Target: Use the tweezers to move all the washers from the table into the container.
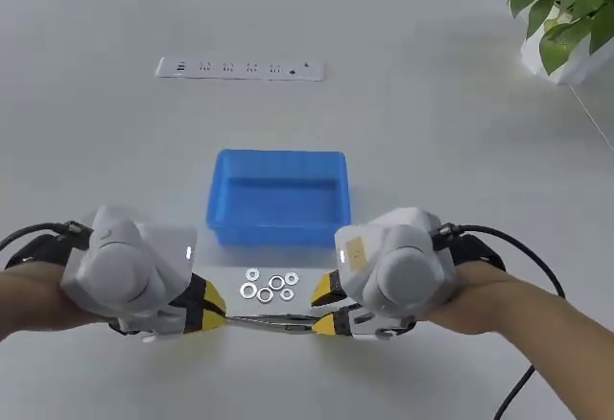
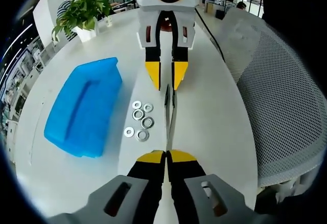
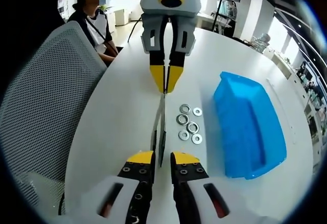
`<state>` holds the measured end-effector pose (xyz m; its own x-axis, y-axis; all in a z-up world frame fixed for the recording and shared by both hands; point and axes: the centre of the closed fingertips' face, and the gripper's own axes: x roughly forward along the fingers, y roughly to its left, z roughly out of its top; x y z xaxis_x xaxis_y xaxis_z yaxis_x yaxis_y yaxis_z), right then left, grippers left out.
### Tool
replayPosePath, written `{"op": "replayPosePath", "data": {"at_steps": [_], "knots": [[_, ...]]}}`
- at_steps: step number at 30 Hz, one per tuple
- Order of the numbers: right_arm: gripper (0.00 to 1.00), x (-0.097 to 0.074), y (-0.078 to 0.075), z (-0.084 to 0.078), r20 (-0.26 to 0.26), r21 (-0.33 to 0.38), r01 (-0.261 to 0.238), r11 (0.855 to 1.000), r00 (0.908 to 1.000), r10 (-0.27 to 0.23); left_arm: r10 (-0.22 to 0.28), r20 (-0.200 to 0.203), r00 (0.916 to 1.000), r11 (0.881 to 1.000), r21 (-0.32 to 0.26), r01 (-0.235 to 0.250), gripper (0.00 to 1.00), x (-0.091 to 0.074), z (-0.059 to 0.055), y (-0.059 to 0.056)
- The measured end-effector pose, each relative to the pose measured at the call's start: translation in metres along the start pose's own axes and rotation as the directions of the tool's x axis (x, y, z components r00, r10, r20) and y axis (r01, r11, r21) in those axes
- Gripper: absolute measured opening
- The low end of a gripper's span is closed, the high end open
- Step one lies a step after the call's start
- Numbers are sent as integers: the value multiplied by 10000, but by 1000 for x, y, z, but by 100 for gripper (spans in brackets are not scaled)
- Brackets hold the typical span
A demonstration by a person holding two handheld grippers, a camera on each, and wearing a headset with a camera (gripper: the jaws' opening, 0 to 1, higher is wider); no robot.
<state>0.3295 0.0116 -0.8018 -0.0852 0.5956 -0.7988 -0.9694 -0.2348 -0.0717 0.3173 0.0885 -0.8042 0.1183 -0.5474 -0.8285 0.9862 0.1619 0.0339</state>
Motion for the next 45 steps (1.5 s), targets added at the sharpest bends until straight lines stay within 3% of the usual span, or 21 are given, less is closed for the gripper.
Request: {"op": "replayPosePath", "data": {"at_steps": [13, 26, 39, 45], "knots": [[14, -3, -1, 3, 86, 7, 39, 10000, 10000, -39, -159, -61, 9999, 9999, 43, 160, 5, 2, 0, -2], [17, -5, 0, 18, 266, -86, 25, 10000, 9996, -23, -211, -111, 9997, 9998, -26, 211, 5, -14, 3, -5], [17, 3, 6, 26, 282, -219, 47, 9998, 9996, -40, 36, -395, 9992, 9982, 606, -12, 5, -36, 23, -3], [16, 5, 6, 27, 268, -267, 56, 9996, 9996, -49, 86, -186, 9998, 9975, 698, -73, 5, -44, 38, -3]]}}
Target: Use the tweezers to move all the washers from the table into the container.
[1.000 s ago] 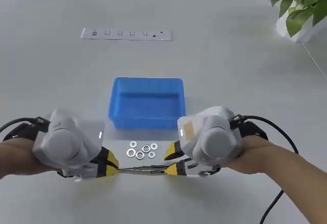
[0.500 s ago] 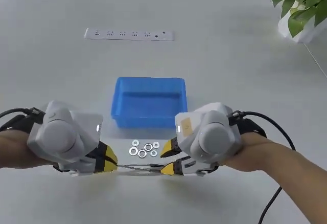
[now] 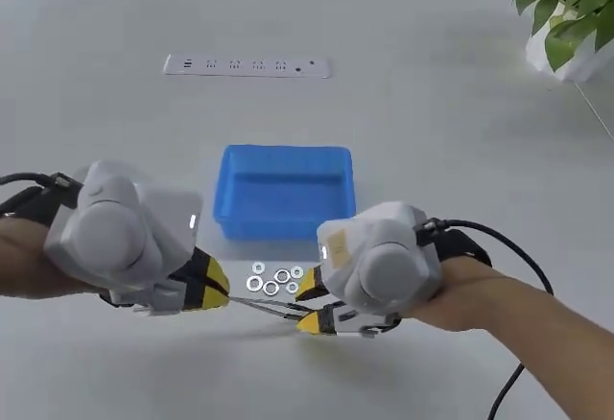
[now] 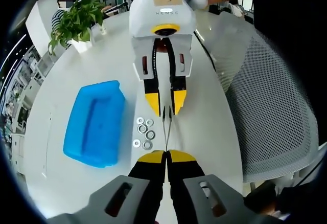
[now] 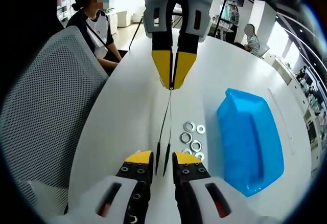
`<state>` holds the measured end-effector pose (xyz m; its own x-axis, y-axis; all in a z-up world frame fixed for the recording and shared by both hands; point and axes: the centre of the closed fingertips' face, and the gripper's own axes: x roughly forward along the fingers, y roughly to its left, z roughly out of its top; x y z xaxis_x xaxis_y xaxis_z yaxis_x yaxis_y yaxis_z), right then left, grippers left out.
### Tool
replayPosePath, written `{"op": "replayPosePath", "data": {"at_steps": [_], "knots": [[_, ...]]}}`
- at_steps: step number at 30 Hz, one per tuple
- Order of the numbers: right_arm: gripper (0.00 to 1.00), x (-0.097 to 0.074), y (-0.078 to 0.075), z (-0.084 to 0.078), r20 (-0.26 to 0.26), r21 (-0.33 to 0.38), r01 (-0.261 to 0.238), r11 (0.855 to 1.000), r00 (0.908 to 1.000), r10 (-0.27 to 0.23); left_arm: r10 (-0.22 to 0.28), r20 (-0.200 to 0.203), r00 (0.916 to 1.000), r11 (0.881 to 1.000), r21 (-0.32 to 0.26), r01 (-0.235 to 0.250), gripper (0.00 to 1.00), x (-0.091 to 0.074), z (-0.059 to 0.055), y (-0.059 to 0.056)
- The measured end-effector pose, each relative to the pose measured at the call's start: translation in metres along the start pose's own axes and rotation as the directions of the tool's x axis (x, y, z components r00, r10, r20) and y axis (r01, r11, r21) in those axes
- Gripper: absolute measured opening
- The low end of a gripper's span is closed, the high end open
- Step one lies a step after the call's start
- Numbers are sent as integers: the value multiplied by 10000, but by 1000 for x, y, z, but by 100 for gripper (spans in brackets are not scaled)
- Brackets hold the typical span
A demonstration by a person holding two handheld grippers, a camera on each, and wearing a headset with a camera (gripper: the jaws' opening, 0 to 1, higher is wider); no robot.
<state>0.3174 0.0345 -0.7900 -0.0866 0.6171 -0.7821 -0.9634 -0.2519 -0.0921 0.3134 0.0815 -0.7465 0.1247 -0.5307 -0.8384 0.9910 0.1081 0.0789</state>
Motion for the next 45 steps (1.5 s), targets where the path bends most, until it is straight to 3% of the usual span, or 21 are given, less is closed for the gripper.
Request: {"op": "replayPosePath", "data": {"at_steps": [12, 25, 45], "knots": [[12, -1, -1, 3, 105, 50, 123, 9999, 9999, -124, 142, 554, 9984, 9995, 282, -158, 5, -10, 27, 0], [11, -6, -5, 9, 626, 484, 386, 9981, 9972, -416, 119, 1373, 9905, 9977, 649, -210, 5, -19, 60, 2], [12, -8, -3, 14, 1085, 626, 392, 9973, 9930, -459, -141, 2045, 9788, 9976, 691, 0, 5, -14, 84, -1]]}}
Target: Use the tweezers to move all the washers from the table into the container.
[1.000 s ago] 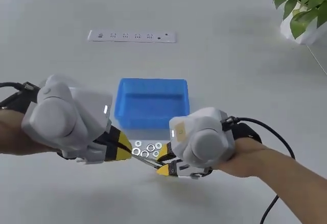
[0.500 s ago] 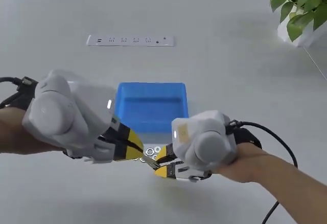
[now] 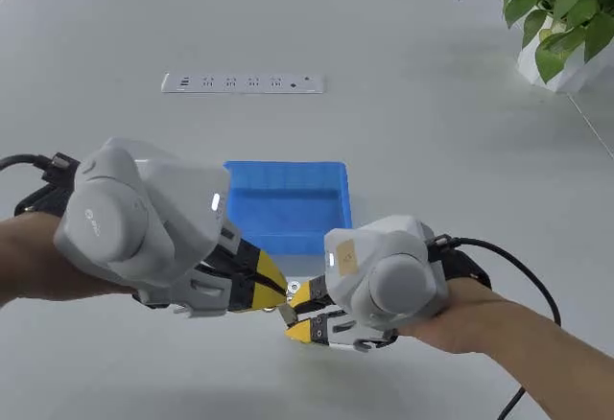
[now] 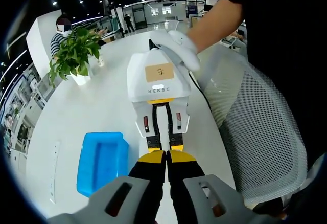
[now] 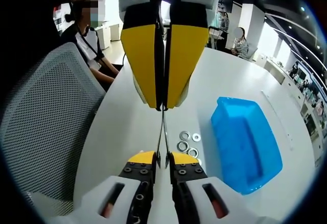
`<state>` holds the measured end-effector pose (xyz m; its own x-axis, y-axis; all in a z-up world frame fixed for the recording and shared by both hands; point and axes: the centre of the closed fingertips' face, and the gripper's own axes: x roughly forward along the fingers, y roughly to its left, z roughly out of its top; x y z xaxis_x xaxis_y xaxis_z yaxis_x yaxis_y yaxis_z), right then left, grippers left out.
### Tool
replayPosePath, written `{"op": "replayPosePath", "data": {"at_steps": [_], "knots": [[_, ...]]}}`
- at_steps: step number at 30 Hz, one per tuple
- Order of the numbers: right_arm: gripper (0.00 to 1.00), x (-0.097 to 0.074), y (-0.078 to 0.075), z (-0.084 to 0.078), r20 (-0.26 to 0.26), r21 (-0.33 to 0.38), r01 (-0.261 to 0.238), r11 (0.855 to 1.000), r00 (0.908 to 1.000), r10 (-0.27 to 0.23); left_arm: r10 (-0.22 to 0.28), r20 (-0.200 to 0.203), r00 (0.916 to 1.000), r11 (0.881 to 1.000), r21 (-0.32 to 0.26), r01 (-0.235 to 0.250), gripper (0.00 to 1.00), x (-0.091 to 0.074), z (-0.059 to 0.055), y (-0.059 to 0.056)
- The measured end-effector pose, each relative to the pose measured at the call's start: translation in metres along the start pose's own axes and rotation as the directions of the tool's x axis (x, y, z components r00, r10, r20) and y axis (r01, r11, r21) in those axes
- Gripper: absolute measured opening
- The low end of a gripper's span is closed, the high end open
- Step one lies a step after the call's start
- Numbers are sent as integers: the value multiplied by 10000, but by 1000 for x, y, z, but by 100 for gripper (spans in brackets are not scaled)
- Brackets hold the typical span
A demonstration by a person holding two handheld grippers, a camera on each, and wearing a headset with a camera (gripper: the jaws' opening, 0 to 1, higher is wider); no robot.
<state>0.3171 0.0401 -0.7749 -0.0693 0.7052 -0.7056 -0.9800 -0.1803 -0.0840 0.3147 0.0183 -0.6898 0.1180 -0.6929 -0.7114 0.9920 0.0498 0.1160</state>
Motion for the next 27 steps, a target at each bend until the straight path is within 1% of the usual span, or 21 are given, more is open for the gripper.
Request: {"op": "replayPosePath", "data": {"at_steps": [3, 5, 7, 11, 14, 20, 25, 27], "knots": [[11, -1, 1, -1, 4, -14, -19, 10000, 10000, 19, -30, 264, 9996, 10000, -33, 31, 5, 3, 4, 0], [10, -2, 2, -2, 38, -4, -51, 10000, 10000, 51, -181, 505, 9986, 9996, -189, 191, 5, 5, 6, -1], [10, -2, 2, -2, 73, -1, -32, 10000, 10000, 32, -230, 506, 9985, 9997, -105, 235, 5, 8, 5, -1], [11, -3, 2, -3, 80, 11, 22, 10000, 10000, -22, -257, 689, 9973, 9995, -169, 269, 5, 11, 7, -1], [11, -3, 2, -3, 90, 28, 41, 10000, 10000, -41, -305, 726, 9969, 9994, -161, 317, 5, 12, 7, -1], [13, -4, 0, -3, 130, 107, 132, 9999, 9998, -133, -203, 716, 9972, 9996, -192, 217, 5, 10, 9, 0], [17, -7, -1, -1, 186, 201, 253, 9995, 9995, -256, -175, 660, 9977, 9992, -336, 198, 5, 8, 6, 2], [20, -9, -2, -3, 139, 284, 323, 9991, 9994, -327, -176, 648, 9977, 9992, -355, 199, 5, 7, 6, 2]]}}
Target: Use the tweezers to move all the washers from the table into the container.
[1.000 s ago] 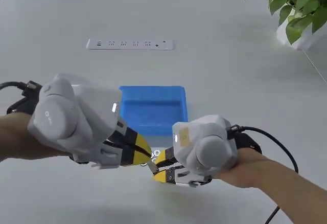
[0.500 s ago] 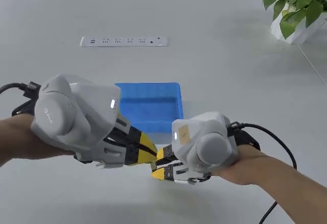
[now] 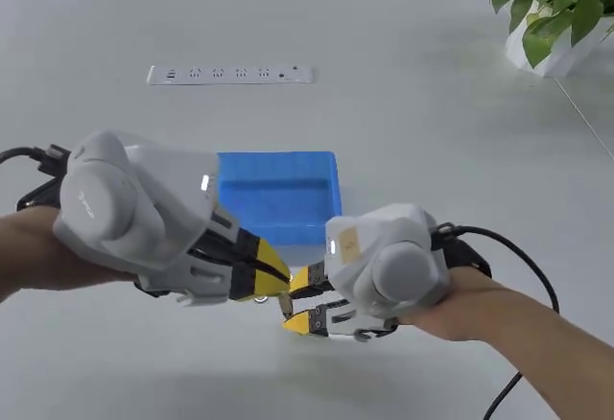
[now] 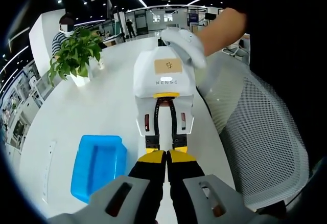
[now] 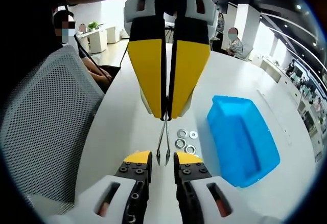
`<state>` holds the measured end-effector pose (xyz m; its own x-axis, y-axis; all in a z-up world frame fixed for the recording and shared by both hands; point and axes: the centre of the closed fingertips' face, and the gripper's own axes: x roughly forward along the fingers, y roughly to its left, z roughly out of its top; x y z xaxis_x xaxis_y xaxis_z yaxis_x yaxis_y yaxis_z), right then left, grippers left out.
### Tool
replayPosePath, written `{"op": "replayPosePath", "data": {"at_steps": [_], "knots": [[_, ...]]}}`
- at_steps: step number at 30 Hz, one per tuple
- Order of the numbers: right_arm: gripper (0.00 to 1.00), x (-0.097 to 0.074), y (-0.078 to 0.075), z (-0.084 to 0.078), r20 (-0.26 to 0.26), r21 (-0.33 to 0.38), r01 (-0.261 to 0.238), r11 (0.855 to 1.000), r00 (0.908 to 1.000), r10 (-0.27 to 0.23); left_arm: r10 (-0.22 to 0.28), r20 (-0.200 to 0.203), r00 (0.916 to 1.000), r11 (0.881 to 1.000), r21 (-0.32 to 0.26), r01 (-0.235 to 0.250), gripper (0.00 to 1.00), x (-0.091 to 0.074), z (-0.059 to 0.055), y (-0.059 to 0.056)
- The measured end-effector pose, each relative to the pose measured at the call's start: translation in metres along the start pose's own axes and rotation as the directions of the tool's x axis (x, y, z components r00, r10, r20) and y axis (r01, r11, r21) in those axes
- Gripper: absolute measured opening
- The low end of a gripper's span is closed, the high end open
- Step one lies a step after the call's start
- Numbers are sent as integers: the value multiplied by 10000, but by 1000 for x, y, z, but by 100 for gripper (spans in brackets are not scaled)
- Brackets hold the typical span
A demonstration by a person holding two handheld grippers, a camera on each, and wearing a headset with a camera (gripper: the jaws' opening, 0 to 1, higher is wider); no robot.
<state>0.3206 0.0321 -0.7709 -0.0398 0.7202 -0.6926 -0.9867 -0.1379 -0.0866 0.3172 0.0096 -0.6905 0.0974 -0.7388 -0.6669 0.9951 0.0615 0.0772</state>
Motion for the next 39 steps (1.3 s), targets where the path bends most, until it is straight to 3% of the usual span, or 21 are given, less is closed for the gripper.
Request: {"op": "replayPosePath", "data": {"at_steps": [9, 18, 32, 39], "knots": [[29, -9, -2, -8, -165, 409, 215, 9989, 9996, -208, -18, -61, 10000, 10000, -74, 17, 4, -2, -1, -1], [35, -21, -8, -11, -6, 684, 617, 9958, 9981, -618, -21, -21, 10000, 10000, 51, 21, 4, -9, 0, 0], [43, -33, -17, -20, 68, 1217, 1087, 9866, 9939, -1103, 68, -93, 9999, 9998, 187, -66, 4, -14, -2, 12], [53, -37, -22, -25, 76, 1712, 1376, 9756, 9900, -1410, 42, -194, 9998, 9996, 270, -37, 4, -13, -3, 19]]}}
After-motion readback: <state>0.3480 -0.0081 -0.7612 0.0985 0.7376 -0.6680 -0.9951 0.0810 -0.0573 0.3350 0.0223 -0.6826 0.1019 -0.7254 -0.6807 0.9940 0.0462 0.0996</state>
